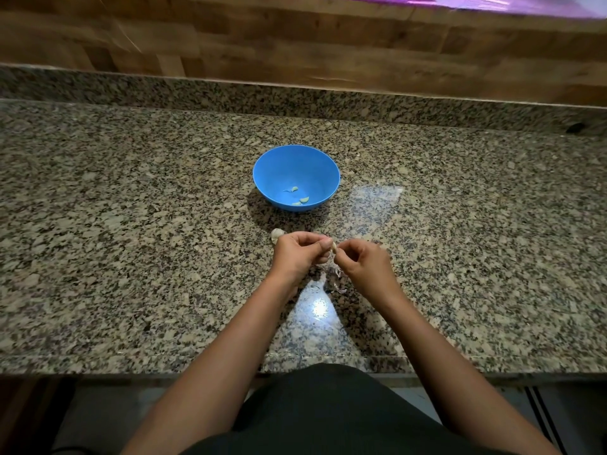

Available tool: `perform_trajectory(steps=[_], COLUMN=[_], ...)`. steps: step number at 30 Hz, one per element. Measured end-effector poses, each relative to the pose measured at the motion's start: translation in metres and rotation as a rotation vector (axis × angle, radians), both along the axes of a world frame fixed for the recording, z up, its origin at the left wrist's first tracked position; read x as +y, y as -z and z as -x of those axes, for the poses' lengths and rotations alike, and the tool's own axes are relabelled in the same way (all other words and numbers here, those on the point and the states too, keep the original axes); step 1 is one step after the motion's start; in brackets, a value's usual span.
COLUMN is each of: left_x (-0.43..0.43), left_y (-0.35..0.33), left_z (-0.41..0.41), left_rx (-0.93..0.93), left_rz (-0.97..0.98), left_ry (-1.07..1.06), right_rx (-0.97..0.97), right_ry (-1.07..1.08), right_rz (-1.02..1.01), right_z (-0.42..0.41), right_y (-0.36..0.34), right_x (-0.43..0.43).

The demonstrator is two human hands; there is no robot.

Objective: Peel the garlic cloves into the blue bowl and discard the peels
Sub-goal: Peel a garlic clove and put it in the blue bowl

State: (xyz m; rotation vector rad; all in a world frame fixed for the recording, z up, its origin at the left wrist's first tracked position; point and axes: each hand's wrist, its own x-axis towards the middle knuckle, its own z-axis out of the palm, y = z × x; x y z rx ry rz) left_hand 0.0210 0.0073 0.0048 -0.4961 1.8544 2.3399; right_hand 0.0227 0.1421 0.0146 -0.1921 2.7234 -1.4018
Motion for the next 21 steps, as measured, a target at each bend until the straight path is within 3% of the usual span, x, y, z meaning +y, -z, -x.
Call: perform_trajectory(steps=[15,21], left_x=[-0.009,-0.01], left_y=[-0.007,-0.004], left_z=[0.0,-0.002], left_rx=[-0.118,-0.136], left_rz=[-0.154,-0.216], left_ry=[0.164,0.178], right_rx=[0.055,0.024], right_ry=[0.007,0.006], right_rz=[-0.04,-0.192], right_z=[0.003,0.012], right_y=[-0.005,0.001], right_x=[0.006,0.01])
